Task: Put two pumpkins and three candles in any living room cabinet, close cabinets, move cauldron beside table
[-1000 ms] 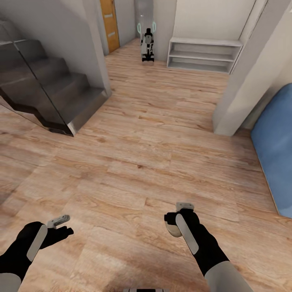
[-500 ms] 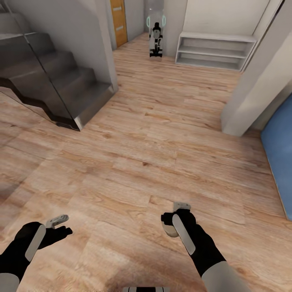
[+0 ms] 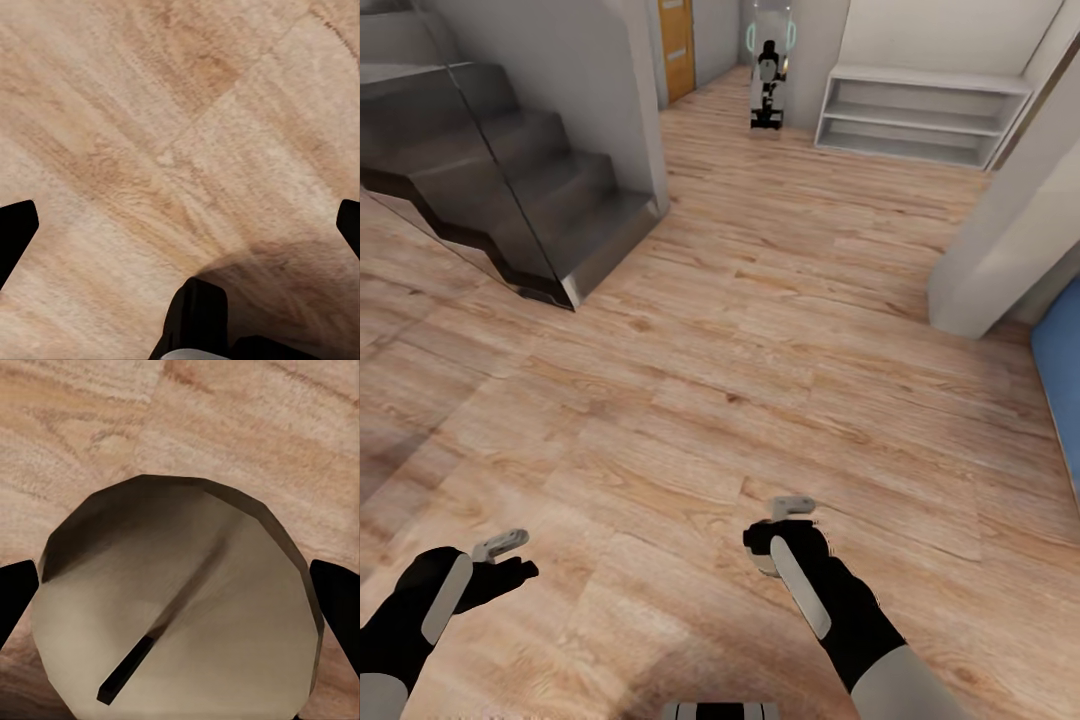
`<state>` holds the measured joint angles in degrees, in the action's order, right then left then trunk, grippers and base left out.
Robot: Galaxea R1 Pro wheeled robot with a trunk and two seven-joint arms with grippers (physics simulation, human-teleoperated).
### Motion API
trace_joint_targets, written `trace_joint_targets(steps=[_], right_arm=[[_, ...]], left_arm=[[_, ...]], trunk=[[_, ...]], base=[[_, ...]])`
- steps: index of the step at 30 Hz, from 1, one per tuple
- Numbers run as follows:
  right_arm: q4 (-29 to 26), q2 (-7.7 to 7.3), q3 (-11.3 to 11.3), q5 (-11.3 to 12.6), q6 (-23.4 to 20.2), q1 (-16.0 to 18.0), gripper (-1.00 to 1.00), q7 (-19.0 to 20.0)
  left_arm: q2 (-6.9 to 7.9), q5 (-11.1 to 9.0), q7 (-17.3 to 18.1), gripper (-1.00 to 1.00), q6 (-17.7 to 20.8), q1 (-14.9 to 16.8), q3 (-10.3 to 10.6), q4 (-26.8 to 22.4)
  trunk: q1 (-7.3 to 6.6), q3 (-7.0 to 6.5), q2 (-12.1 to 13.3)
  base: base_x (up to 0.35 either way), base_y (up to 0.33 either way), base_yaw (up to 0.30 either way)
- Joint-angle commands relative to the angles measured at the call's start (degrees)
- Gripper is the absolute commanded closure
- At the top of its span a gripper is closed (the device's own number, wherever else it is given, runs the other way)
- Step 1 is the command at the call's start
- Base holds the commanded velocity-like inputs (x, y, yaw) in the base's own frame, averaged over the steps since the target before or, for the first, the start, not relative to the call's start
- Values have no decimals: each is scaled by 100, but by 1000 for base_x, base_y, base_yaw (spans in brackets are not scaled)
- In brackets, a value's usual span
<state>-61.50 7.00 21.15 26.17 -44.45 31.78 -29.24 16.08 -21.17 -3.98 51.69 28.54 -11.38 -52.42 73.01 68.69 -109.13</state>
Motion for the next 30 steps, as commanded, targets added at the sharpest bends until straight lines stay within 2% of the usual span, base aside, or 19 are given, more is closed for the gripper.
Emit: trace_joint_targets(steps=[1,5,15,17,23,30], right_arm=[[-4,-4,93,47,6,4,100,-62],[-6,-4,170,46,21,4,100,-64],[-6,5,188,46,32,4,100,-64],[-9,50,192,45,32,4,100,-66],[-3,123,363,38,41,4,100,-73],[-3,132,381,38,41,4,100,-73]], left_arm=[[0,-60,-42,-100,25,2,-3,-5],[-4,-64,-34,-100,25,2,-4,-5],[-15,-63,-24,-100,21,2,6,-14],[-15,-62,-19,-100,18,2,7,-13],[-3,-63,-15,-100,16,2,-4,-14],[-8,-63,-15,-100,16,2,2,-14]], trunk=[[-1,13,-2],[-1,50,-2],[-1,142,-2],[-1,160,-2],[-1,215,-2],[-1,279,-2]], base=[[0,9,121],[0,3,121],[0,0,121],[-9,0,121],[-214,0,121],[-64,0,121]])
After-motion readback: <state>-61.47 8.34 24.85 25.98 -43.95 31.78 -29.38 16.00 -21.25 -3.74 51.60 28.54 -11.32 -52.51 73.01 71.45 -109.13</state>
